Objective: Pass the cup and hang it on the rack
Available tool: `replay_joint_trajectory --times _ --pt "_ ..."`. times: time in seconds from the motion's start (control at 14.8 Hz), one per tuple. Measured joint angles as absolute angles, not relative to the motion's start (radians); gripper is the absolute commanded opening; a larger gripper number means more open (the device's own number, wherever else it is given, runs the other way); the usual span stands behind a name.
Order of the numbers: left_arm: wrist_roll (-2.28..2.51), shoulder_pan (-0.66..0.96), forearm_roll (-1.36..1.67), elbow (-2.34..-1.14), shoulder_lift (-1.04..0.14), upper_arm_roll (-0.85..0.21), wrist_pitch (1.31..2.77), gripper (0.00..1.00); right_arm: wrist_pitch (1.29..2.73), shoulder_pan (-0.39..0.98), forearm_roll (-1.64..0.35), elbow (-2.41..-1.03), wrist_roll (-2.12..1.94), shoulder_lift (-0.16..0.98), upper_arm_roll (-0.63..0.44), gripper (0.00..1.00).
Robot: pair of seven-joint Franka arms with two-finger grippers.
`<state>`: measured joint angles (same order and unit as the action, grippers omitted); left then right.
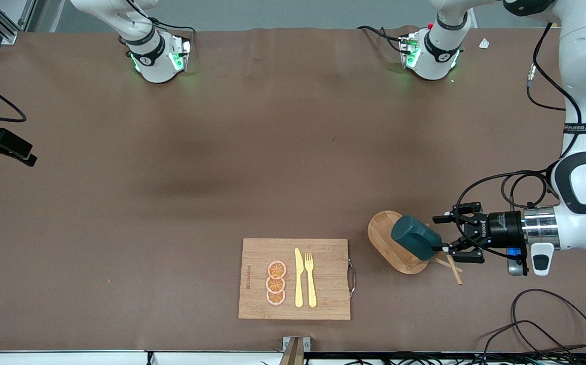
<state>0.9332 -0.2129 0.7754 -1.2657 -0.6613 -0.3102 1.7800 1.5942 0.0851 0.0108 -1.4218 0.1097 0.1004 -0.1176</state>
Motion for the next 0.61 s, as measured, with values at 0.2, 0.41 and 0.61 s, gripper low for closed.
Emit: replay_joint_trajectory --times 0.2,0.41,0.61 --pt "0.945 -0.205 0.749 -1.260 -0.607 -0.313 1.779 1.00 1.594 0.085 0.011 -1.422 0.110 0.100 -0.117 1.00" --pt "0.949 -0.202 0.579 -1.258 -0.524 -0.361 1.776 1.00 1.594 0.085 0.011 -1.422 0.110 0.100 -0.117 1.00" --pt "0.947 -0.199 0.369 -1.258 -0.442 -0.426 1.746 1.00 1.594 0.085 0.011 -1.422 0.110 0.100 -0.117 1.00"
